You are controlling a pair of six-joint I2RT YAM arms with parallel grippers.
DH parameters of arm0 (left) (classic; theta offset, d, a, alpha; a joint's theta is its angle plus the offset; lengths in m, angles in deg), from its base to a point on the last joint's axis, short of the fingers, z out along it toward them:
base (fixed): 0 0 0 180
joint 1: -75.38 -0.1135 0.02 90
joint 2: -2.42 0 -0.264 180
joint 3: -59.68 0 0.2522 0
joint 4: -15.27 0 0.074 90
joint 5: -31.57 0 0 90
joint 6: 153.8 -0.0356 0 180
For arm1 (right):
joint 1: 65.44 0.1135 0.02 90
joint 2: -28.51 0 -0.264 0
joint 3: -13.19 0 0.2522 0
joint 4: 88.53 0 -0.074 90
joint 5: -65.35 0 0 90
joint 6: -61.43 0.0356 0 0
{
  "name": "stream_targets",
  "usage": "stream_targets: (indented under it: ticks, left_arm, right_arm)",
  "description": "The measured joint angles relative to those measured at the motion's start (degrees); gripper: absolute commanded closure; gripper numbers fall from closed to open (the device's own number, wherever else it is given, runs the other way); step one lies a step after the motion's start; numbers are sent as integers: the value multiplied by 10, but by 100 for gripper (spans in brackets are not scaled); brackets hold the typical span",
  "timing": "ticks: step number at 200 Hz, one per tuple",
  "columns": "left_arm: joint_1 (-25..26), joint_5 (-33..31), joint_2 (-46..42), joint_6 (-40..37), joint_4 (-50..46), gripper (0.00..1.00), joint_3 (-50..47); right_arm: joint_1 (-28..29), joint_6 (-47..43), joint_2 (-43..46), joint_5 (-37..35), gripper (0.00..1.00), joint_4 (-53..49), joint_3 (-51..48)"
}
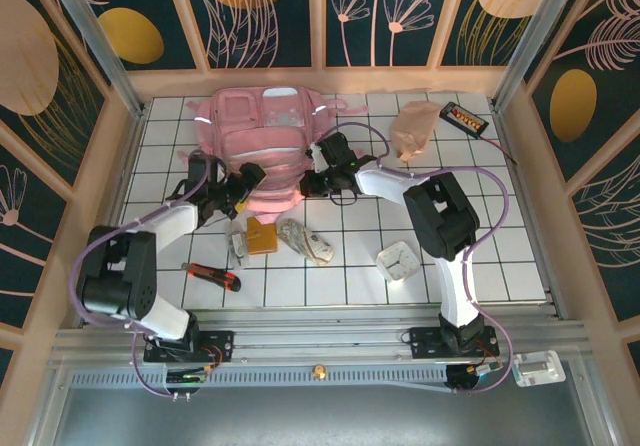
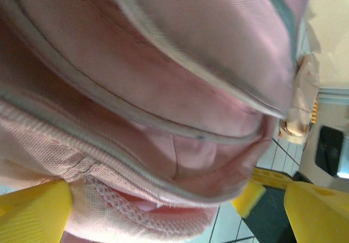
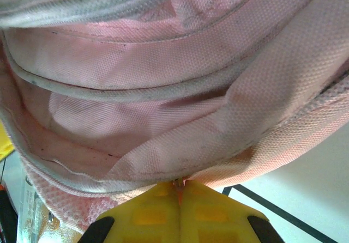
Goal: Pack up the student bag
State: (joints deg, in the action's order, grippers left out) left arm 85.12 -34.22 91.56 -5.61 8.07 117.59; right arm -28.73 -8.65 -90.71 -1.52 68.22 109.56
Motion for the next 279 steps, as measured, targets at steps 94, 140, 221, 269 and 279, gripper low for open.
stream_targets:
  ticks: [94, 140, 221, 269, 279]
  left_arm:
    - [-1, 7, 125, -12, -14, 100, 65]
    - [0, 8, 103, -65, -17, 100, 49]
    - [-16, 18, 33, -132, -38, 100, 1]
    - [-19, 26, 21, -150, -38, 100, -14]
    - [-19, 26, 16, -152, -38, 100, -19]
  right_arm:
    - [-18, -1, -4, -11, 100, 3, 0]
    - [-46, -24, -4, -24, 100, -17, 0]
    - [-106, -154, -18, -90, 100, -60, 68]
    - [-100, -312, -35, -177, 100, -7, 71]
    - [-100, -337, -49, -200, 100, -5, 88]
